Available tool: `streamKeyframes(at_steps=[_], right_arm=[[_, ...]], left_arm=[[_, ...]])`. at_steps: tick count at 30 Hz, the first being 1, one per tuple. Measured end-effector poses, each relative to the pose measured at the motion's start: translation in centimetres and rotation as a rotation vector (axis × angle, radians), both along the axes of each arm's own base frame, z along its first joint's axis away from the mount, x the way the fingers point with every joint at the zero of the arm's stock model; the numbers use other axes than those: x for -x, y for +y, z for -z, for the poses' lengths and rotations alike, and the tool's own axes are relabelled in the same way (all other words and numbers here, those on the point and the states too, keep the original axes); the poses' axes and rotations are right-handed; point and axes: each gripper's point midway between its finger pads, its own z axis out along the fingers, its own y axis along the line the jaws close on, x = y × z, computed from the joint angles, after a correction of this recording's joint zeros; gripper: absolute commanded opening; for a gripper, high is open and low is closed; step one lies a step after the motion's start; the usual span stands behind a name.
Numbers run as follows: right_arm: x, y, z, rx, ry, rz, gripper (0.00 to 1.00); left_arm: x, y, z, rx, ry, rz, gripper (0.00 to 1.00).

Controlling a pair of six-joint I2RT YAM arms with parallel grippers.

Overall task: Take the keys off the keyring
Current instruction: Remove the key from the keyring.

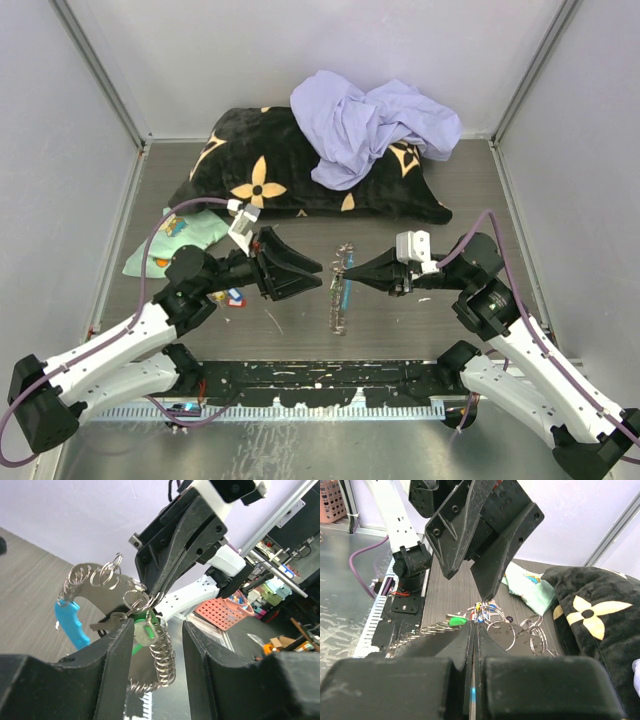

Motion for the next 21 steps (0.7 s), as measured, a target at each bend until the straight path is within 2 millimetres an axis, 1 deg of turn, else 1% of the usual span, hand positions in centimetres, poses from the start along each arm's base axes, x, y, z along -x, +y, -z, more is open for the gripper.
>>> streamKeyframes(at_steps=[2,9,12,17,21], right_arm=[[0.1,0.0,0.0,0.0,0.0,-0.005,0.01],[0.3,0.0,-0.1,-0.003,-0.004,-0.019,0.01],[0.4,0.0,-0.1,-0.003,-0.004,-0.023,0.01],[0.4,0.1,-0.1,-0.001,-0.003,-0.026,0.01],[0.4,0.1,0.0,-0.001,-0.002,-0.026,0.01]], left_arm=[[0.1,0.2,-0.6,0.017,-0.037,-0.003,0.36],[0.9,0.2,-1.9,0.068,-0.168,0.029,0.35],[0.9,-0.3,-1.5,0.062,-0.187,0.056,0.35],[0.5,-1.3,-0.1,0.028,-0.172,0.09,0.36],[0.4,-1.6,-0.1,0.025,-0.174,0.102,0.4]])
